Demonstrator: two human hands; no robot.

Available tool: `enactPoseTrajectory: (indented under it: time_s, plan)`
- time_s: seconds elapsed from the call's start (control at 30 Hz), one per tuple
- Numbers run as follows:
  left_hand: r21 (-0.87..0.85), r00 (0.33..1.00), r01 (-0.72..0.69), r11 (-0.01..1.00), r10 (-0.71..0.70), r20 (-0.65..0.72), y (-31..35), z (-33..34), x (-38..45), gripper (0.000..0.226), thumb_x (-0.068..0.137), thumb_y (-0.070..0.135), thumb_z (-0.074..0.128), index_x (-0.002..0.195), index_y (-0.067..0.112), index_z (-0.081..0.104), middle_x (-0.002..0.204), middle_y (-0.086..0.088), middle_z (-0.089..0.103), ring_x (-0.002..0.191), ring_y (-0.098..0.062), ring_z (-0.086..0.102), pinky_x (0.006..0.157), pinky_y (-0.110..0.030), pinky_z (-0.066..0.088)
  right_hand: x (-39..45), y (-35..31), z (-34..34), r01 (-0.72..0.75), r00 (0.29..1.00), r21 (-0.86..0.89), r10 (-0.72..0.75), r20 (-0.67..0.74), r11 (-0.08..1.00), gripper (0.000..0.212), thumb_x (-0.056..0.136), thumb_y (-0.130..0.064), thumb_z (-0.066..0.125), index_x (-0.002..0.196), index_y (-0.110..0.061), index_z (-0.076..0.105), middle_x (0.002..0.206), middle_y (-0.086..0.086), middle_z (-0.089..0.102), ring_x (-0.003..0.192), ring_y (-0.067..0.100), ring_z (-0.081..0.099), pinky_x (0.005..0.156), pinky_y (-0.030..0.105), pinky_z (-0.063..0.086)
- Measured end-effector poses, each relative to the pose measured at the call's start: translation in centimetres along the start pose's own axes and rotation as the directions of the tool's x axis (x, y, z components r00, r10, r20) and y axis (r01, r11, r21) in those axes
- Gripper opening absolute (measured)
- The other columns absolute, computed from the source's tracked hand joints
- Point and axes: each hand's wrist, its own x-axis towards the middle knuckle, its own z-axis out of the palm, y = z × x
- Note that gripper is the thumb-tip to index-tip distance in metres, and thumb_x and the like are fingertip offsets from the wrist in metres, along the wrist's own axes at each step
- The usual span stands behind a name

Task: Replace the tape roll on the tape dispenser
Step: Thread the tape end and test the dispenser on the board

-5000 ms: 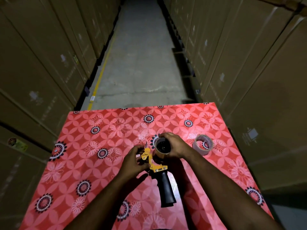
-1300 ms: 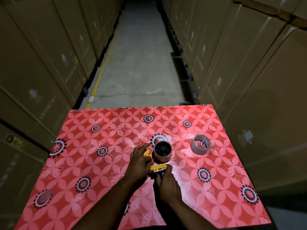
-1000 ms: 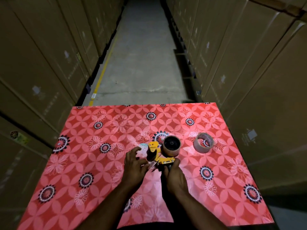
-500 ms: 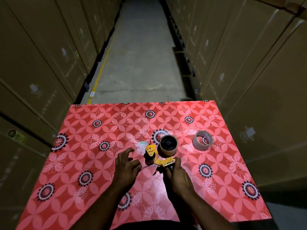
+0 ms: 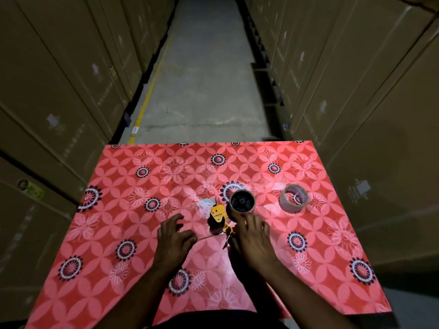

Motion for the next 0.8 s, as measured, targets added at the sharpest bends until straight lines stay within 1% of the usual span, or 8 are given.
enactPoseTrajectory:
  time_s: [0.07, 0.13, 0.2, 0.3, 0.4, 0.5, 0.63, 0.8]
  plan:
    - [-0.004, 1.000, 0.010, 1.000, -0.010, 0.003, 0.0, 0.0, 0.0, 0.013, 0.094, 0.039, 0.067, 0.085, 0.034, 0.075, 0.146, 0.007, 0.031, 0.132, -0.016, 0.038, 0.104, -0.042, 0.029, 0.8, -0.1, 0.4, 0.020, 0.999, 0.029, -0.021, 0.034, 0.999, 0.056, 0.084, -0.045, 0.047, 0.135, -0.023, 0.047, 0.124, 0.002, 0.047, 0.112, 0.027, 0.047, 0.092, 0.040, 0.039]
    - [-0.015, 1.000, 0.015, 1.000, -0.015, -0.002, -0.2, -0.1, -0.1, 0.014, 0.095, 0.038, 0.067, 0.084, 0.032, 0.074, 0.147, 0.007, 0.031, 0.132, -0.018, 0.037, 0.102, -0.040, 0.028, 0.9, 0.1, 1.1, -0.036, 0.998, 0.129, 0.030, 0.050, 0.991, 0.053, 0.088, -0.048, 0.052, 0.135, -0.024, 0.045, 0.126, 0.000, 0.046, 0.113, 0.023, 0.046, 0.094, 0.037, 0.041]
    - [-0.014, 1.000, 0.022, 1.000, -0.022, -0.008, -0.2, -0.3, -0.2, 0.015, 0.095, 0.038, 0.067, 0.083, 0.032, 0.073, 0.147, 0.007, 0.030, 0.133, -0.018, 0.037, 0.101, -0.038, 0.026, 0.6, 0.1, 1.5, -0.040, 0.999, 0.232, 0.033, 0.033, 0.972, 0.059, 0.088, -0.048, 0.058, 0.141, -0.027, 0.040, 0.133, -0.004, 0.044, 0.121, 0.017, 0.042, 0.098, 0.032, 0.041]
    - [0.000, 1.000, 0.030, 1.000, -0.030, -0.009, -0.4, -0.3, -0.3, 0.016, 0.094, 0.039, 0.067, 0.080, 0.033, 0.072, 0.147, 0.008, 0.031, 0.133, -0.019, 0.036, 0.100, -0.039, 0.027, 0.8, 0.1, 1.7, -0.019, 1.000, 0.314, 0.014, 0.019, 0.949, 0.071, 0.086, -0.048, 0.058, 0.150, -0.029, 0.033, 0.141, -0.006, 0.039, 0.129, 0.013, 0.037, 0.103, 0.030, 0.040]
    - [-0.010, 0.999, 0.044, 0.999, -0.044, -0.011, -0.5, -0.2, -0.3, 0.016, 0.094, 0.040, 0.067, 0.080, 0.034, 0.073, 0.146, 0.009, 0.030, 0.133, -0.020, 0.034, 0.101, -0.042, 0.030, 1.3, 0.3, 2.4, -0.063, 0.997, 0.323, 0.048, 0.056, 0.944, 0.070, 0.085, -0.059, 0.054, 0.146, -0.028, 0.041, 0.134, -0.003, 0.043, 0.126, 0.018, 0.041, 0.102, 0.032, 0.042]
    - [-0.001, 0.999, 0.038, 0.999, -0.038, -0.013, -0.6, 0.1, -0.3, 0.016, 0.094, 0.041, 0.067, 0.080, 0.034, 0.072, 0.147, 0.006, 0.032, 0.130, -0.020, 0.035, 0.100, -0.045, 0.033, 1.5, 0.3, 3.1, -0.115, 0.993, 0.305, 0.099, 0.070, 0.945, 0.073, 0.083, -0.068, 0.052, 0.143, -0.025, 0.047, 0.122, 0.000, 0.046, 0.117, 0.020, 0.044, 0.097, 0.033, 0.045]
    - [-0.018, 0.999, 0.027, 0.999, -0.028, -0.022, -0.6, 0.1, -0.5, 0.015, 0.093, 0.039, 0.069, 0.080, 0.034, 0.071, 0.144, 0.006, 0.033, 0.129, -0.018, 0.036, 0.100, -0.047, 0.037, 1.6, 0.3, 3.7, -0.113, 0.994, 0.287, 0.112, 0.017, 0.951, 0.071, 0.084, -0.070, 0.053, 0.137, -0.022, 0.055, 0.115, 0.002, 0.048, 0.113, 0.023, 0.047, 0.093, 0.035, 0.047]
    - [-0.037, 0.999, 0.038, 0.999, -0.039, -0.031, -0.5, -0.2, -0.5, 0.016, 0.093, 0.040, 0.068, 0.079, 0.034, 0.071, 0.145, 0.008, 0.032, 0.130, -0.018, 0.037, 0.102, -0.050, 0.037, 1.7, -0.9, 2.5, -0.125, 0.989, 0.276, 0.142, -0.041, 0.953, 0.062, 0.091, -0.070, 0.041, 0.129, -0.024, 0.058, 0.109, -0.001, 0.045, 0.110, 0.021, 0.045, 0.090, 0.034, 0.045]
